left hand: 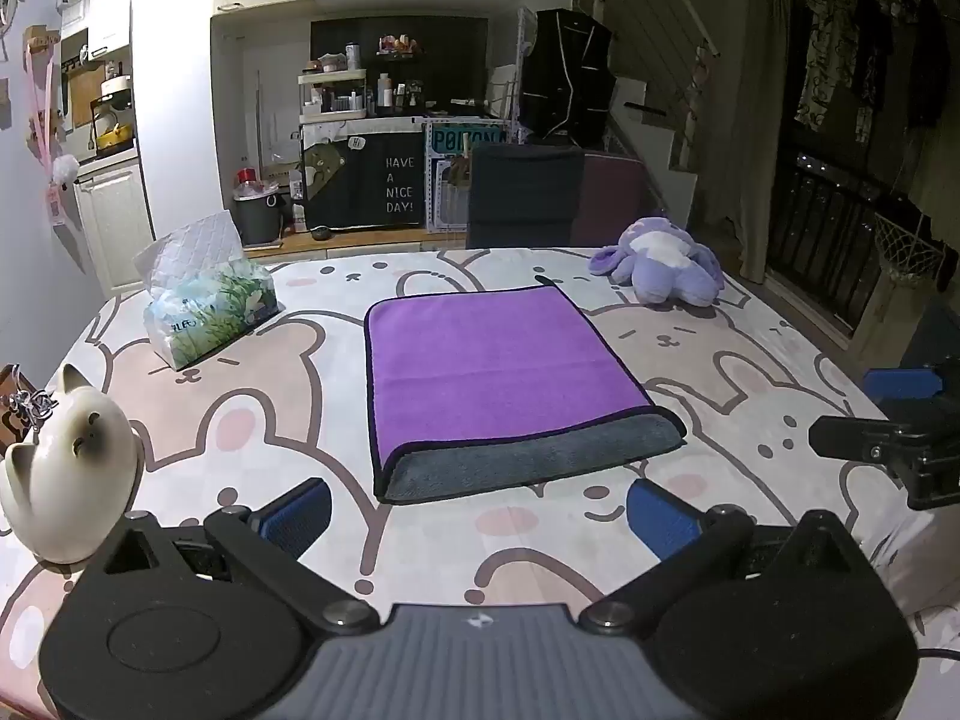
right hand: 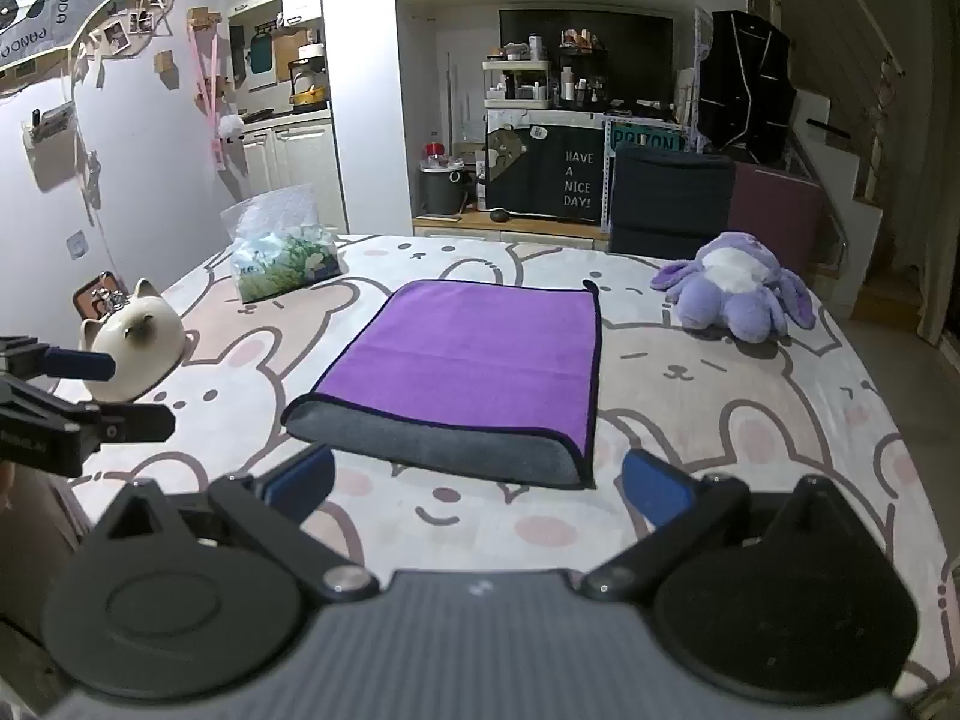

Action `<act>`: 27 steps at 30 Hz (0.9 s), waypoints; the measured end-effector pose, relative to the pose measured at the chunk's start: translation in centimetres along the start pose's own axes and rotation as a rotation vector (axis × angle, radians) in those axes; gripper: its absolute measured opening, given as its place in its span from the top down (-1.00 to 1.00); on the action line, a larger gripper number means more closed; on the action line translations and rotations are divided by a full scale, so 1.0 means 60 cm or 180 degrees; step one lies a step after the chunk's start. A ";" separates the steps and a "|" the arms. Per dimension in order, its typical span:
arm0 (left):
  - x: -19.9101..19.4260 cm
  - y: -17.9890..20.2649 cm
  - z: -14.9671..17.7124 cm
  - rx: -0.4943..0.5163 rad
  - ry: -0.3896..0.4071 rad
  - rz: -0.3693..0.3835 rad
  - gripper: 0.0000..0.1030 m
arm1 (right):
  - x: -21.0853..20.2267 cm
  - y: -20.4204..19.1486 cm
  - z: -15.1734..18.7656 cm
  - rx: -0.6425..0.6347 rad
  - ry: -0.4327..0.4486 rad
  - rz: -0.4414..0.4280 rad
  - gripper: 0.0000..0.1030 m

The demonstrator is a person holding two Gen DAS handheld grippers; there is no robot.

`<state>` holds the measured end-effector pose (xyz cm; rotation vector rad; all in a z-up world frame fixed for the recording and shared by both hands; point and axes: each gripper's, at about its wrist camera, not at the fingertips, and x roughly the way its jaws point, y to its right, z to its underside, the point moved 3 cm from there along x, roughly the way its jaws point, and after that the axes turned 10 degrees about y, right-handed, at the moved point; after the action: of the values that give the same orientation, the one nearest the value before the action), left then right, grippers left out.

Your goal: Fold towel

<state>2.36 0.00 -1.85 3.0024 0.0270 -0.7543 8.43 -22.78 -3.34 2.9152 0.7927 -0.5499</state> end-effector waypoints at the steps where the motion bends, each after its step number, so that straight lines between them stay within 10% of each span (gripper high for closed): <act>1: 0.000 0.000 0.000 0.0004 0.0001 -0.0001 -1.00 | 0.000 0.000 0.000 -0.0009 0.0010 0.0004 -0.99; 27: 0.000 0.000 0.000 0.0000 -0.0010 0.0000 -1.00 | 0.002 0.001 0.000 0.0004 -0.0005 -0.0007 -0.99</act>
<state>2.36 0.00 -1.86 3.0011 0.0268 -0.7592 8.55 -22.75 -3.39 2.9151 0.7960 -0.5530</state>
